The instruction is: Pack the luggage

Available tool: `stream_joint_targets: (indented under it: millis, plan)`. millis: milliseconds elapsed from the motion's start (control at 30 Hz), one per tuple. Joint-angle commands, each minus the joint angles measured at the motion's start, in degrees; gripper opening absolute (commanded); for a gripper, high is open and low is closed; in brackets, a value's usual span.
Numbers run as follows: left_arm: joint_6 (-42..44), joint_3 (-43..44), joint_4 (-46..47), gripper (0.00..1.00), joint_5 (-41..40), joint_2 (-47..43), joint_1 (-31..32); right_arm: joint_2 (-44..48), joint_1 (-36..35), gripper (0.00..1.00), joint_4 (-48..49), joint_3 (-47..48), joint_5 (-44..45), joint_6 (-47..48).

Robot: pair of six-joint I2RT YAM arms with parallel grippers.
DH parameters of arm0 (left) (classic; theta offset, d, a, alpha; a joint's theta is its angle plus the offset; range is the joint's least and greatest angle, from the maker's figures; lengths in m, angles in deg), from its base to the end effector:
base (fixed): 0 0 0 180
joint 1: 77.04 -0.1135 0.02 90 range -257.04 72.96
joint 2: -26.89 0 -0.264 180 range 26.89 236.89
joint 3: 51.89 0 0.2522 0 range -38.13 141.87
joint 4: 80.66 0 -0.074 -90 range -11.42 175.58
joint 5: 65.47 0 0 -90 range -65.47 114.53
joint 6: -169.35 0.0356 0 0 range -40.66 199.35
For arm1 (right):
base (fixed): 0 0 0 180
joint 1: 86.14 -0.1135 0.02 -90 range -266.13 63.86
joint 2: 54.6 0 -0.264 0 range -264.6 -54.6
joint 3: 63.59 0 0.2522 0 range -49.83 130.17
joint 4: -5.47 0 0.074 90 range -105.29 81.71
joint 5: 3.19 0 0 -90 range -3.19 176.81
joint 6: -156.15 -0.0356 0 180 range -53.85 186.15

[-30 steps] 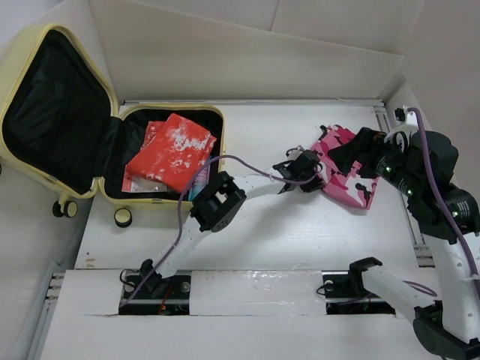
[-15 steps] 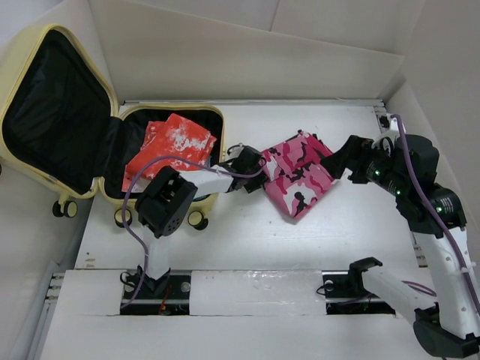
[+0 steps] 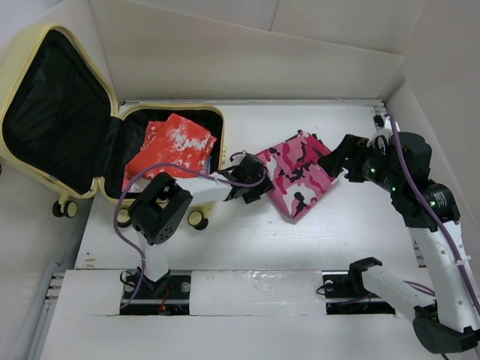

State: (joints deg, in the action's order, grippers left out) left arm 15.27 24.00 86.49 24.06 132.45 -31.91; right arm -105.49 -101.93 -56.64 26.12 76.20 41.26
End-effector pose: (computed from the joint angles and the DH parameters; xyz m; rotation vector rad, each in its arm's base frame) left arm 0.2759 -0.2767 0.1689 -0.4177 2.4752 -0.8940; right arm 0.1426 0.0471 0.4334 0.0372 2.0268 0.6391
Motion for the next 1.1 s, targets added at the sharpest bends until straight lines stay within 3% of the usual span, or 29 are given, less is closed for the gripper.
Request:
stream_joint_targets:
  millis: [0,100,200,333,367,600,700,733,767,867,967,1067]
  plan:
    - [-1.05,3.52,1.11,0.60,-0.93,4.99,-0.12,0.70,0.32,0.90,3.36,-0.18,-0.73,-0.16]
    - [-2.20,9.49,0.24,0.59,-2.87,10.08,-0.12,1.24,0.32,0.90,2.75,-0.18,-0.73,-0.16]
    - [-3.51,13.98,-0.99,0.50,-3.49,13.70,-0.12,1.76,0.32,0.90,2.13,0.34,-0.20,-0.16]
    - [-3.51,14.60,1.37,0.16,-2.61,15.99,-0.12,2.29,0.32,0.90,1.51,0.96,0.33,0.88]
    - [-2.99,14.60,1.38,0.02,-2.61,15.99,-0.12,2.29,0.32,0.90,1.51,1.57,0.94,0.89]
    - [7.27,27.32,-3.00,0.00,-3.58,11.34,-1.71,2.82,0.32,0.90,1.42,1.58,2.00,1.42]
    - [13.07,41.10,-5.74,0.00,0.71,13.26,-2.93,2.30,0.32,0.90,1.95,0.96,2.00,1.94]
    - [17.10,46.19,-10.44,0.00,2.65,14.92,-3.55,2.29,0.32,0.90,1.95,0.96,2.00,1.94]
    - [19.31,58.07,-13.53,0.00,4.06,16.68,-4.25,1.77,0.32,0.90,2.47,0.96,2.00,1.94]
    - [25.55,75.62,-21.62,0.00,8.28,21.61,-8.20,1.24,0.32,0.90,3.01,0.96,2.53,1.94]
    - [25.58,76.74,-19.92,0.00,14.25,18.47,-15.92,1.24,0.85,0.90,3.01,0.96,4.28,3.17]
    - [24.18,70.34,-15.60,0.00,18.31,11.62,-25.41,1.24,1.37,0.90,3.01,0.44,4.99,3.18]
